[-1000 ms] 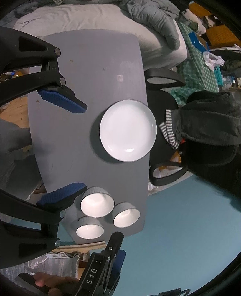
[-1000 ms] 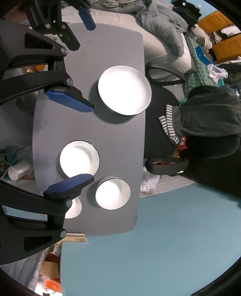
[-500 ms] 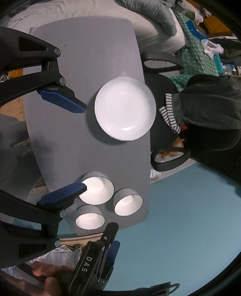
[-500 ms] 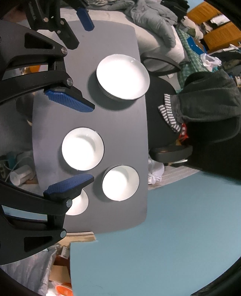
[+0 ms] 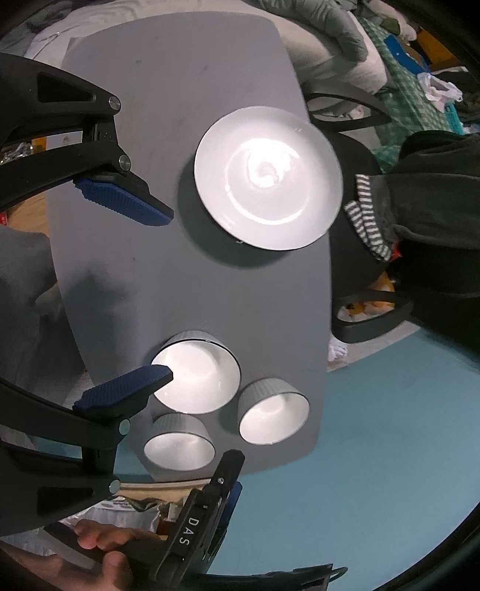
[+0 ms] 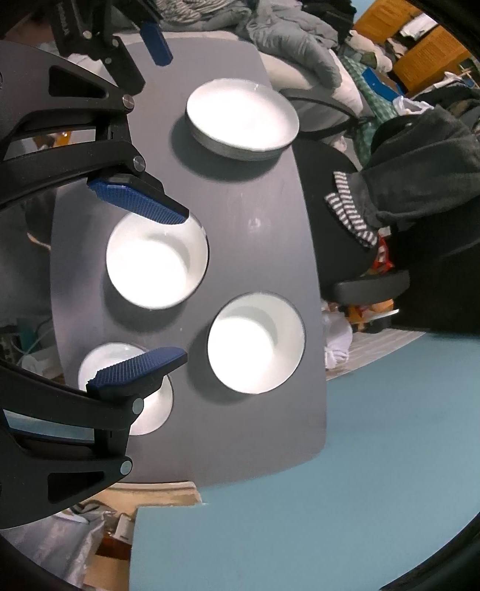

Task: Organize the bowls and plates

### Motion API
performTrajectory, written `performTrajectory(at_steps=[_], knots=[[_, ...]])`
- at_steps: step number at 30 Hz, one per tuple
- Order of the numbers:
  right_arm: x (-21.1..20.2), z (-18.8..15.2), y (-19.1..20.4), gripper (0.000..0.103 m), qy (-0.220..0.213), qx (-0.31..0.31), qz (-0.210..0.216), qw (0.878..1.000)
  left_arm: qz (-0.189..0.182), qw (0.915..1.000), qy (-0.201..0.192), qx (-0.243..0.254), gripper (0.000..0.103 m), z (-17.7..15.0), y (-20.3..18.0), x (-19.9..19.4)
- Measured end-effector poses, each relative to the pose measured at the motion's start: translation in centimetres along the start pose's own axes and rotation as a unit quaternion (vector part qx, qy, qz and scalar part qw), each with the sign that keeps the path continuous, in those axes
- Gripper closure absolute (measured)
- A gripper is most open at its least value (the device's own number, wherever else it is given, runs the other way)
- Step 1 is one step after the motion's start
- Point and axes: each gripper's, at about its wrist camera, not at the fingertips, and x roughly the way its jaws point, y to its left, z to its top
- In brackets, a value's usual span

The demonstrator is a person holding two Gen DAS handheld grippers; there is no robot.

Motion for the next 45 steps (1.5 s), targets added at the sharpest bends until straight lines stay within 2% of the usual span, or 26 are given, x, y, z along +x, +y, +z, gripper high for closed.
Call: performTrajectory(at_steps=[9, 23, 28, 34, 37, 42, 45], knots=[[4.4, -0.3, -2.0, 0.035, 0.027, -0.04, 0.015, 0.999, 0.006, 0.999, 0.028, -0.034, 0.024, 0.6, -1.5, 4.5], [9.1, -1.0, -1.9, 0.035, 0.077, -0.114, 0.049, 0.989, 0.018, 0.9957, 0.065, -0.064, 0.024, 0.3, -3.4, 10.9], [10.0, -1.3, -1.6, 0.039, 0.084, -0.134, 0.062, 0.986, 0.026, 0.9937, 0.073, -0.082, 0.024, -0.1, -3.1, 12.2], [11.2, -1.1, -1.9, 0.046, 0.092, -0.133, 0.065, 0.985, 0.04, 0.9934, 0.077, -0.075, 0.025, -0.3, -3.6, 12.9], [11.5, -0.8, -2.5, 0.053, 0.097, -0.125, 0.072, 0.985, 0.047, 0.9938, 0.076, -0.067, 0.031, -0.3, -4.3, 13.2], [12.0, -0.7, -2.6, 0.064, 0.101, -0.126, 0.077, 0.984, 0.061, 0.9925, 0.088, -0.058, 0.056, -0.5, -4.6, 13.7], [12.0, -0.7, -2.6, 0.07, 0.104, -0.127, 0.078, 0.983, 0.054, 0.9927, 0.091, -0.058, 0.063, -0.6, -4.6, 13.7]])
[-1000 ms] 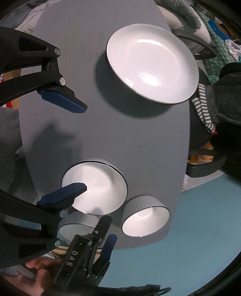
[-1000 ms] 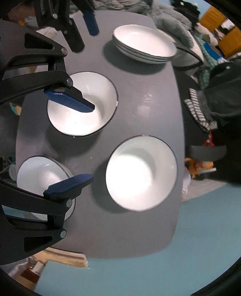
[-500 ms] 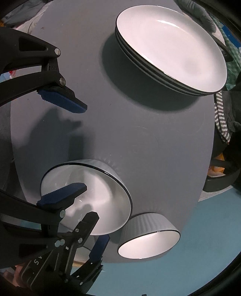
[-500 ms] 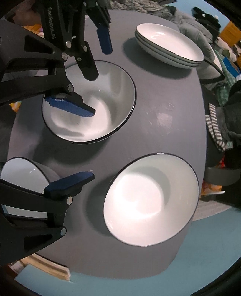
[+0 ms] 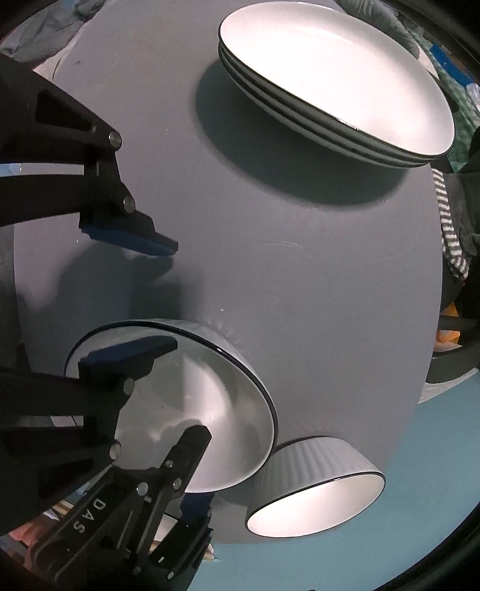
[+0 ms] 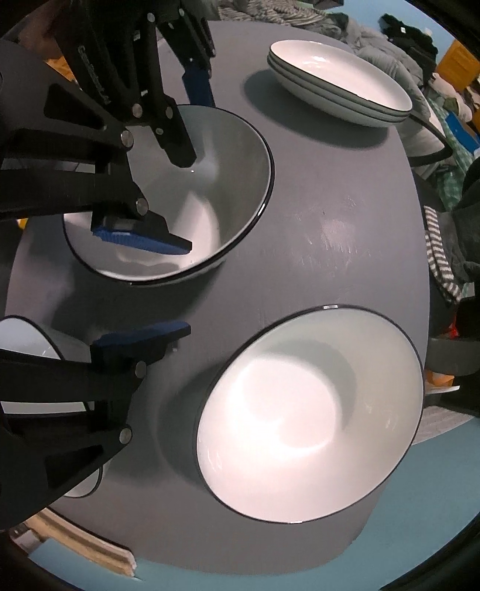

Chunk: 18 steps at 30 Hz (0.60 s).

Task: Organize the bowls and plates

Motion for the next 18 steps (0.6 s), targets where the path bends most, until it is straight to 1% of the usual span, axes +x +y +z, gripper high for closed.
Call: performTrajectory(at_steps=[1, 3, 5, 13, 15, 18], knots=[[0.0, 0.0, 0.0, 0.072, 0.0, 0.0, 0.0, 1.0, -0.002, 1.0, 0.001, 0.001, 0.065, 0.0, 0.1, 0.2], [0.1, -0.1, 0.1, 0.081, 0.004, -0.003, 0.002, 1.0, -0.003, 1.0, 0.005, 0.003, 0.072, 0.0, 0.0, 0.2], [0.3, -0.1, 0.0, 0.086, 0.008, -0.005, 0.003, 1.0, -0.008, 0.9999, 0.007, 0.004, 0.077, -0.1, -0.1, 0.2], [0.0, -0.3, -1.0, 0.09, 0.008, 0.005, 0.008, 1.0, -0.018, 0.9994, 0.029, 0.002, 0.087, 1.2, -0.9, 1.2], [-0.1, -0.3, -1.3, 0.093, 0.008, 0.007, 0.006, 1.0, -0.015, 0.9995, 0.027, 0.008, 0.09, 1.3, -1.2, 1.2], [-0.2, -0.3, -1.3, 0.094, 0.008, 0.008, 0.005, 1.0, -0.013, 0.9995, 0.026, 0.016, 0.094, 1.3, -1.8, 1.2]])
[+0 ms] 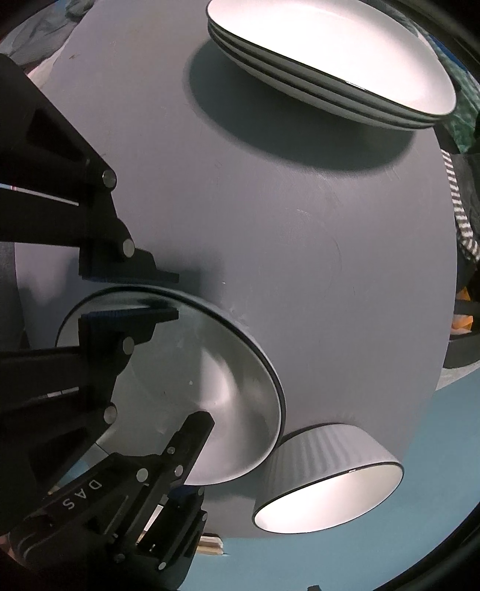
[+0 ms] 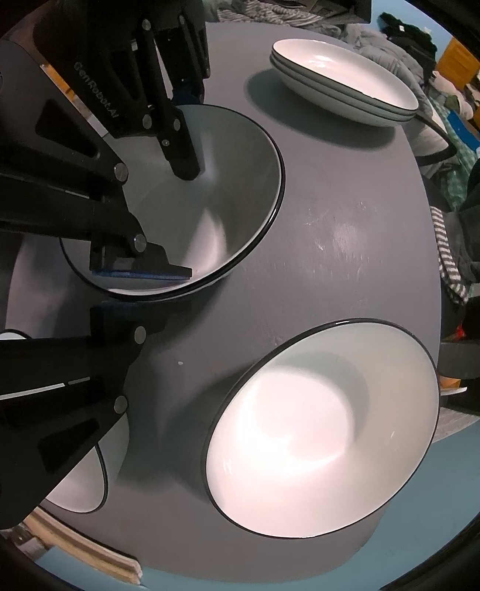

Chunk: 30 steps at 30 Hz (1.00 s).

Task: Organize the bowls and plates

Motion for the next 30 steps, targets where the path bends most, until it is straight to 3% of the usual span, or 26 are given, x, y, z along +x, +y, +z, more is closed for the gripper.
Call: performTrajectory(at_steps=[19, 30], knots=[[0.6, 0.2, 1.4, 0.095, 0.017, 0.024, 0.014, 0.999, 0.007, 0.9999, 0.007, 0.008, 0.095, 1.0, -1.8, -0.7], [-2.1, 1.0, 2.2, 0.096, 0.002, 0.018, 0.009, 1.0, -0.004, 0.9998, 0.0, 0.021, 0.095, 2.4, -2.6, -2.9]])
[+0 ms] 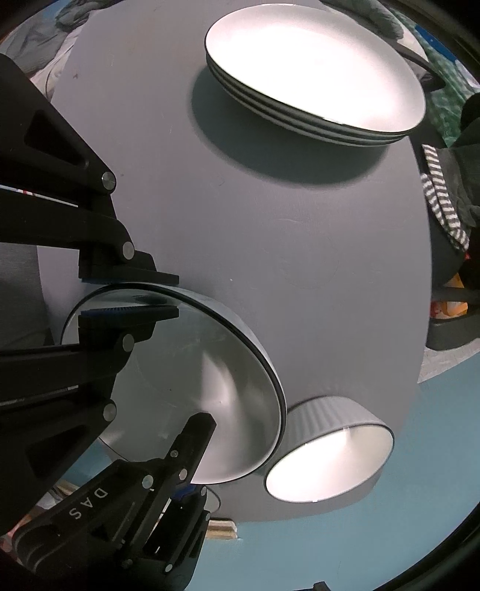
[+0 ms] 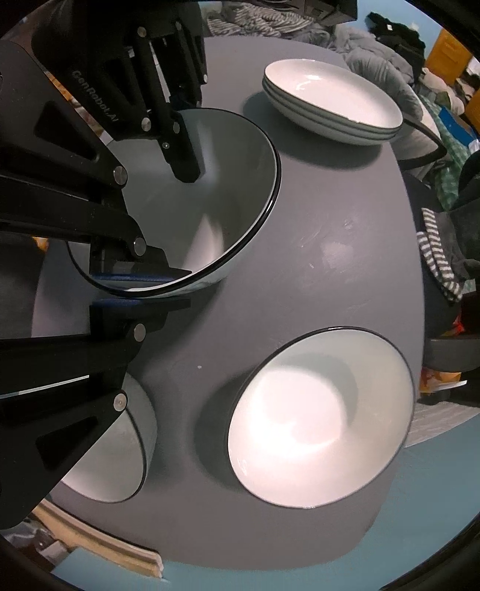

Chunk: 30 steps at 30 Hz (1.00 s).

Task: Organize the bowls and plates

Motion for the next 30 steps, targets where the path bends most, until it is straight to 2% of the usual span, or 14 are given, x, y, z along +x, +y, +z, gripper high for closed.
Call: performTrajectory(at_steps=[8, 14, 20, 30], knots=[[-2.7, 0.6, -0.2, 0.096, -0.014, -0.001, -0.011, 1.0, -0.006, 0.9997, -0.016, 0.014, 0.095, 1.0, -1.5, -2.3], [-4.4, 1.7, -1.9, 0.096, -0.025, 0.011, -0.015, 1.0, -0.007, 0.9992, -0.027, 0.03, 0.095, 2.0, -2.8, -3.8], [-5.1, 2.4, -3.4, 0.096, -0.032, 0.019, -0.021, 0.999, -0.009, 0.9985, -0.032, 0.044, 0.094, 4.1, -4.9, -3.5], [-6.2, 3.9, -6.7, 0.096, -0.037, 0.037, -0.024, 0.998, 0.012, 0.9961, -0.039, 0.077, 0.093, 7.1, -8.2, -3.6]])
